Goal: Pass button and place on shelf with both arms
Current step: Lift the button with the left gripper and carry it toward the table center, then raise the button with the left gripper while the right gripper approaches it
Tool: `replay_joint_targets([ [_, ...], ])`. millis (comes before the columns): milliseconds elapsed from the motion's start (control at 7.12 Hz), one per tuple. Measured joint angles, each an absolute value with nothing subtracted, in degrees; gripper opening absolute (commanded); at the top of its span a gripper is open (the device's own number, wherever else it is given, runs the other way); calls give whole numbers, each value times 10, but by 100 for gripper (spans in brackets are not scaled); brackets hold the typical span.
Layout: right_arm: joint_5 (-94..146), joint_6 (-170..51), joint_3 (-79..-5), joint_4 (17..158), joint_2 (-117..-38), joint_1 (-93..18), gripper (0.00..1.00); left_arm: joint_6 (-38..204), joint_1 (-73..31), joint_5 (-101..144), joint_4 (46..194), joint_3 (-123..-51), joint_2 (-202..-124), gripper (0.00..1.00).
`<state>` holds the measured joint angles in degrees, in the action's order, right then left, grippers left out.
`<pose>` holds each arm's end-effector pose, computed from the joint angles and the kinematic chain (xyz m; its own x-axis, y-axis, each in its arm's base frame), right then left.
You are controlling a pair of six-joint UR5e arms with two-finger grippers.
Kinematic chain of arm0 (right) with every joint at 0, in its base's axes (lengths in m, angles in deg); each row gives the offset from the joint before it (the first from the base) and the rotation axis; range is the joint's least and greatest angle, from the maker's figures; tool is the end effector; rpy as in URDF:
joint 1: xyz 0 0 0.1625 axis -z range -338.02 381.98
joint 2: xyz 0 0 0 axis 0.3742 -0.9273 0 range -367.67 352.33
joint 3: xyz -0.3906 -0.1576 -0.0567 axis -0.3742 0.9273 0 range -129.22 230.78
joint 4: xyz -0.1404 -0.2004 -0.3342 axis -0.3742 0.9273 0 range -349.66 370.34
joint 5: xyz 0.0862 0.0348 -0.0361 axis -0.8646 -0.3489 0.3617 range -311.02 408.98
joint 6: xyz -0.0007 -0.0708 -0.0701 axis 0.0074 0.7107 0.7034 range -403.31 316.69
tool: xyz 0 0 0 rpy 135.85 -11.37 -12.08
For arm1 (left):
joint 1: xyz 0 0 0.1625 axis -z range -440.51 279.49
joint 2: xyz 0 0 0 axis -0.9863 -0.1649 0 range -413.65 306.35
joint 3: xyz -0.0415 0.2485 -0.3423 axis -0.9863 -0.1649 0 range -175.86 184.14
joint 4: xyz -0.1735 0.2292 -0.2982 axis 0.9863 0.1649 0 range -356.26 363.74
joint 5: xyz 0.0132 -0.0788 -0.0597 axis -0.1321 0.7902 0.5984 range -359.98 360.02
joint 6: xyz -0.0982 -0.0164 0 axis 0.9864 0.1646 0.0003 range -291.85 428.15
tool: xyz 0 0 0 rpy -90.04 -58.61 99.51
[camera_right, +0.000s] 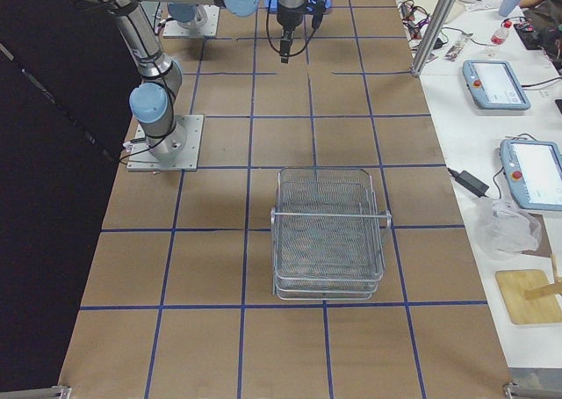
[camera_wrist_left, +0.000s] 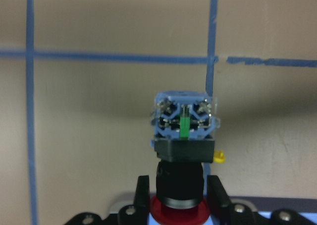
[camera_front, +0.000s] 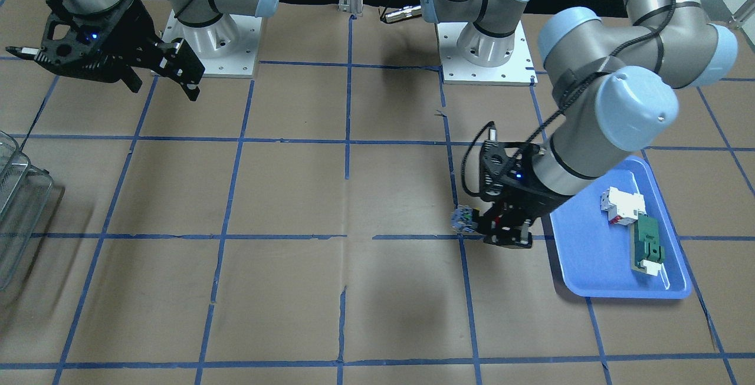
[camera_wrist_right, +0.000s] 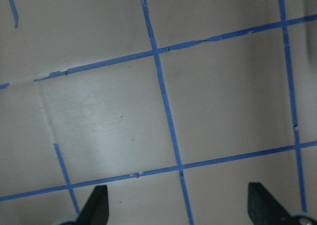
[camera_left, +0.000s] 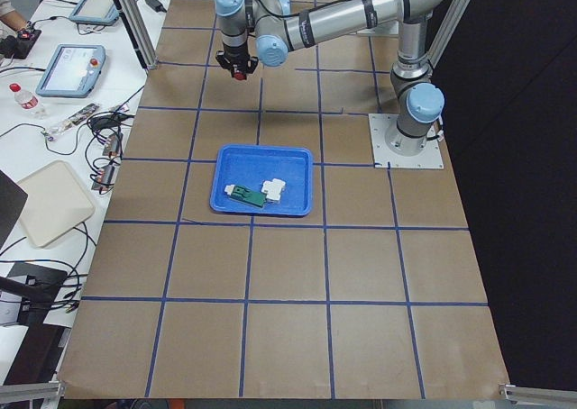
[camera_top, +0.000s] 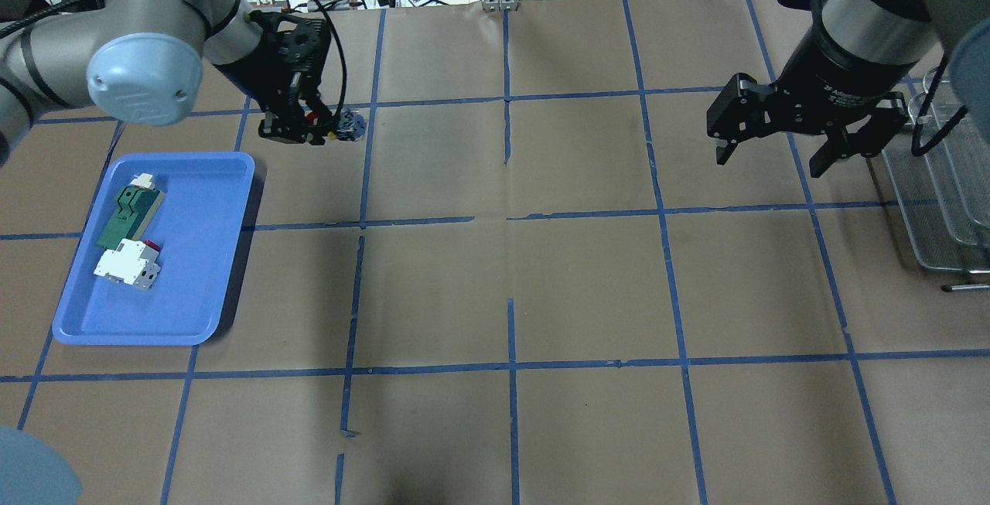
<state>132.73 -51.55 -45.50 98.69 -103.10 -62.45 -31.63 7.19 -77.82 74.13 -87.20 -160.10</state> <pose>0.1000 -0.4591 0.4765 -0.9648 0.2428 -0.1014 0.2378 0.9695 0.0588 -0.1302 -0.6022 0.3561 0.1264 0.9897 -0.0669 0.9697 -0.1375 -0.2020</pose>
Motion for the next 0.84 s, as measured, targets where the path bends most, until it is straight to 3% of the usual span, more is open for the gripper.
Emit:
replay_joint_targets([
  [421,1195,-670,-438,988,-1001,-617,100,-144,193,-742,718,-845,-1596,0],
  [843,1118,-824,-420,1014,-967,-615,100,-27,245,-678,663,-841,-1589,0],
])
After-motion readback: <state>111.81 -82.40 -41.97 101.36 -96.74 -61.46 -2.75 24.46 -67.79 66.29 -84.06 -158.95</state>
